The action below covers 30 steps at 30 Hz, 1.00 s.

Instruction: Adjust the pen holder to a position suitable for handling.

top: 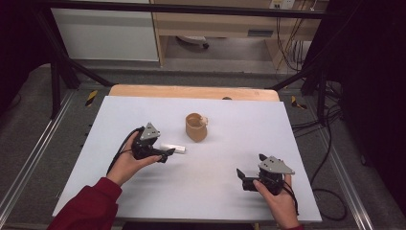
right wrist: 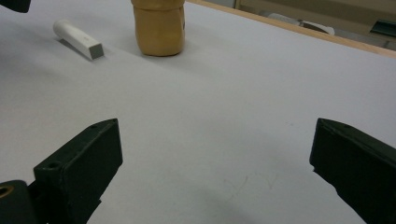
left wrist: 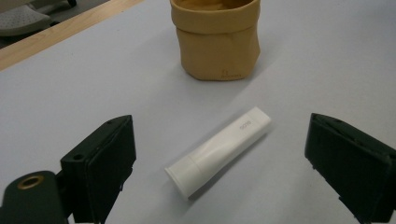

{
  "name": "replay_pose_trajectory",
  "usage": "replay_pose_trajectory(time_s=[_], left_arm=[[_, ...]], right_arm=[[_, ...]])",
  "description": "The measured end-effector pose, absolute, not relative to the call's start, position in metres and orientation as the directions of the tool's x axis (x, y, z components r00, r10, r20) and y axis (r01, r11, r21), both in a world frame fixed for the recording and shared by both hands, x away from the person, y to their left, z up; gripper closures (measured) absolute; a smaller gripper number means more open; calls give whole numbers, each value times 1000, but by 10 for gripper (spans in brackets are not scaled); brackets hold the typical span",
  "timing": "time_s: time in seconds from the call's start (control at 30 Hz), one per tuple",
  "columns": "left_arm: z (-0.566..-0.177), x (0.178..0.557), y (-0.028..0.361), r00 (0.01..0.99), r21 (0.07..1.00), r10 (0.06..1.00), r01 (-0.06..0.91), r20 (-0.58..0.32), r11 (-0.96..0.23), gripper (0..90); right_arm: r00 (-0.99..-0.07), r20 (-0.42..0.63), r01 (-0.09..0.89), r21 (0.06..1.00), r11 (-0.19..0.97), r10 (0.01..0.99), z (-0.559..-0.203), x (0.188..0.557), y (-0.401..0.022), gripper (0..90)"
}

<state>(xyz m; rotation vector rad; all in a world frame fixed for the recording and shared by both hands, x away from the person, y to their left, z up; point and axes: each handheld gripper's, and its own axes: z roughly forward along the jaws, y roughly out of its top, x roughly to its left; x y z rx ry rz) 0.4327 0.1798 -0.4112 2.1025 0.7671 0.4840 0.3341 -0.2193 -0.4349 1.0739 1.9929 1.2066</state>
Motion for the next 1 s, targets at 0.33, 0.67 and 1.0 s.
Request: replay_pose_trajectory(time_s=[0.33,0.67,1.0], left_arm=[[-411,435,177,746,799,661,350,77,-488,91],[-415,438,175,742,785,665,360,87,-504,93],[-422,440,171,757,757,648,376,83,-535,94]], right_arm=[[-521,-59,343,899,272,852,-435,334,-219,28],[-524,-63,345,896,279,849,-435,334,-218,28],[-529,-62,349,893,284,846,-436,334,-217,27]])
